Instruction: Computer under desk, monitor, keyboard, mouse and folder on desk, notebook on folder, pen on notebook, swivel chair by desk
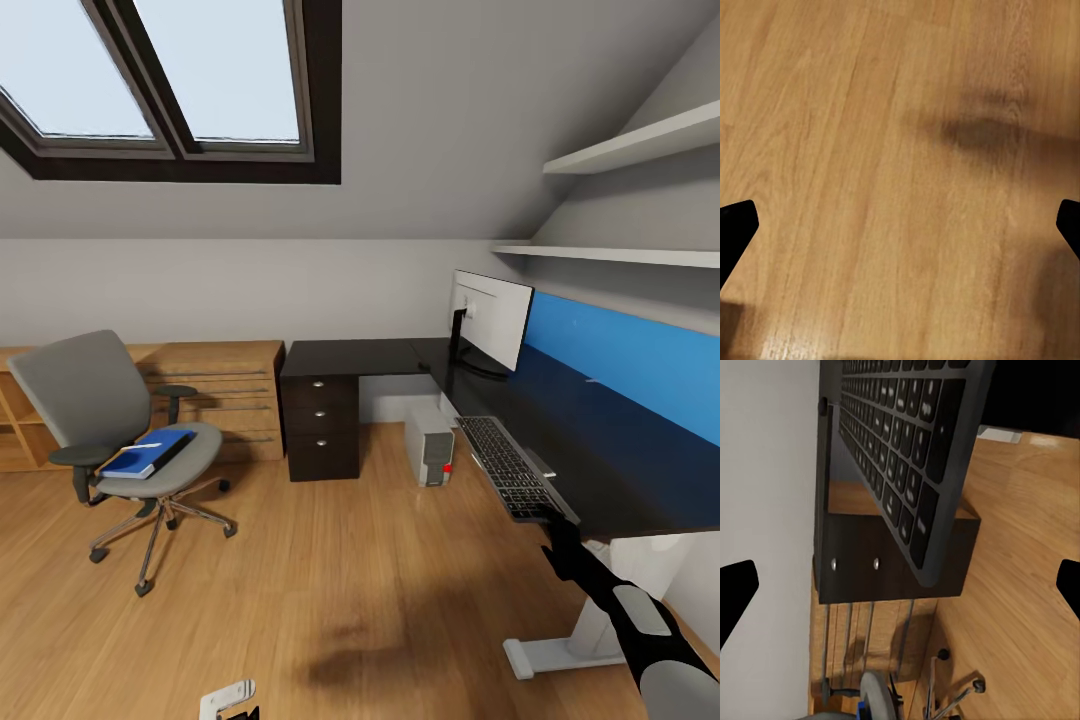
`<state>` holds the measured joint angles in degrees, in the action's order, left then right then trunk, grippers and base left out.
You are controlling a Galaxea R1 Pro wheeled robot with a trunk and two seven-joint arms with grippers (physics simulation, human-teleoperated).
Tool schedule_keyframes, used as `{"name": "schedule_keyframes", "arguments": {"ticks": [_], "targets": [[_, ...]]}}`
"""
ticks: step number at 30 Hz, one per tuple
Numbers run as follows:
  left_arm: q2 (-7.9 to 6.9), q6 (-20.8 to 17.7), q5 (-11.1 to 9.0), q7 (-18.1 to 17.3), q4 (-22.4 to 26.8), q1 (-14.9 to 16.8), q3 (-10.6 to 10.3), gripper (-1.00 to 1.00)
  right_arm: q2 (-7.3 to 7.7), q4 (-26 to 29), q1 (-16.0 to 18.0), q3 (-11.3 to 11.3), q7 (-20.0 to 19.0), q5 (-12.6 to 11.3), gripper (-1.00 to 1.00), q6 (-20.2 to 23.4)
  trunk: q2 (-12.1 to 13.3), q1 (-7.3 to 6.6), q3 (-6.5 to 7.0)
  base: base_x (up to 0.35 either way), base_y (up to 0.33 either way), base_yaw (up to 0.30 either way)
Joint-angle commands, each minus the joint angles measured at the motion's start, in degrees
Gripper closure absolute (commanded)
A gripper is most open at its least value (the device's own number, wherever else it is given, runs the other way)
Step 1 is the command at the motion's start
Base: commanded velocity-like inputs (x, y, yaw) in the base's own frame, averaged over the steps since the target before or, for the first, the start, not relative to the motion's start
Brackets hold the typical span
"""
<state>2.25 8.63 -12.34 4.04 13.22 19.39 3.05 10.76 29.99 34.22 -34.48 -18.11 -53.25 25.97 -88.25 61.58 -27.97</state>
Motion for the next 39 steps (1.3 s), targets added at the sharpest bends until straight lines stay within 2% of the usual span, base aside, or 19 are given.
{"name": "schedule_keyframes", "arguments": {"ticks": [1,31,39], "targets": [[0.04,0.2,-0.1,0.0,0.0,0.0,0.3,-1.00,-0.02,0.0,0.1,-0.3,-0.1,-0.2,-1.00,0.4,0.0,0.00,-0.06,0.000,0.000,0.000],[0.04,0.2,-0.1,0.0,0.0,0.0,0.2,-1.00,0.05,0.0,0.1,-0.4,-0.1,-0.2,-1.00,0.4,0.0,0.00,-0.06,0.045,0.000,0.000],[0.04,0.2,-0.1,0.0,0.0,0.0,0.3,-1.00,0.05,0.0,0.1,-1.4,-0.1,-0.2,-1.00,0.4,0.0,0.00,-0.06,0.026,0.000,0.000]]}}
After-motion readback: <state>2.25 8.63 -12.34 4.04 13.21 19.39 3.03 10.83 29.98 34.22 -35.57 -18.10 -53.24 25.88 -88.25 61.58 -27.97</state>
